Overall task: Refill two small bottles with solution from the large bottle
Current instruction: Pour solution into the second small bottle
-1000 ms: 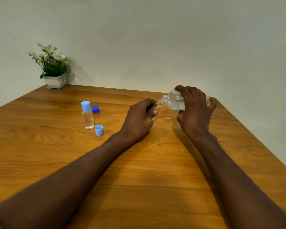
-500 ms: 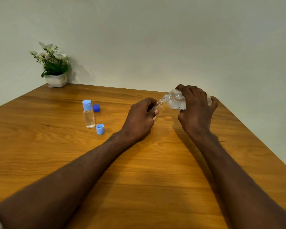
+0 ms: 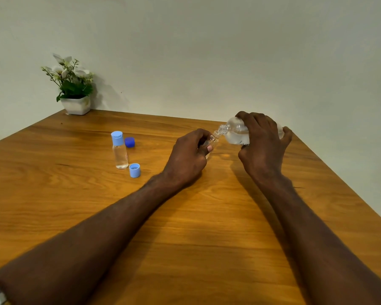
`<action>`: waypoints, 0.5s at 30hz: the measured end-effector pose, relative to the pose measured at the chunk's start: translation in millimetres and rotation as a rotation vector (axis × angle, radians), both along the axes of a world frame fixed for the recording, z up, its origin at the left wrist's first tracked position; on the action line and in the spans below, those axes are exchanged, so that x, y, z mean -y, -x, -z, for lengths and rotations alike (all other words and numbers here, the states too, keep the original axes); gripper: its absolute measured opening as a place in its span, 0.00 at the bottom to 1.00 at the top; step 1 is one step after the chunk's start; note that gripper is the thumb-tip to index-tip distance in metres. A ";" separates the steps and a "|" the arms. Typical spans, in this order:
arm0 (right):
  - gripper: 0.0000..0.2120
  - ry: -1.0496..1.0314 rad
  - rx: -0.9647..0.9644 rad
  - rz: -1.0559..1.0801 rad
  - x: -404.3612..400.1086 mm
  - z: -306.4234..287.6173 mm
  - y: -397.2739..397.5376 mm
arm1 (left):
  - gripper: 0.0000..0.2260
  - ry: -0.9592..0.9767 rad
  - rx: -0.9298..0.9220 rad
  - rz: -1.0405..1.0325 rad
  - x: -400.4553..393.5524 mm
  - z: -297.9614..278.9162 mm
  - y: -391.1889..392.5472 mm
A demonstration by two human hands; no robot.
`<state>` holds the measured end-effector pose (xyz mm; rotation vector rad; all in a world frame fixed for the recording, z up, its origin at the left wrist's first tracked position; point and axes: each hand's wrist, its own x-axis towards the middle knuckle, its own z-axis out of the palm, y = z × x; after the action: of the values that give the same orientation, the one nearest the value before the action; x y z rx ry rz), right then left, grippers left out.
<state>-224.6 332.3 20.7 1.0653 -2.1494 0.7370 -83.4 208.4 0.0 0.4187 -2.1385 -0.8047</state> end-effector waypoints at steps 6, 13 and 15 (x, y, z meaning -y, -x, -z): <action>0.40 0.002 0.008 -0.014 -0.2 -0.3 -0.2 | 0.11 -0.009 -0.011 0.001 0.5 0.6 0.3; 0.40 -0.010 0.021 -0.010 -1.1 -1.6 -1.0 | 0.10 0.000 -0.017 0.006 0.3 2.3 0.9; 0.40 -0.008 0.016 -0.007 -0.9 -1.7 -1.1 | 0.10 -0.001 -0.025 0.009 0.2 2.5 1.0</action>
<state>-223.5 333.2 22.4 1.0748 -2.1652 0.7429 -84.4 208.1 -2.4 0.3978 -2.1180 -0.8120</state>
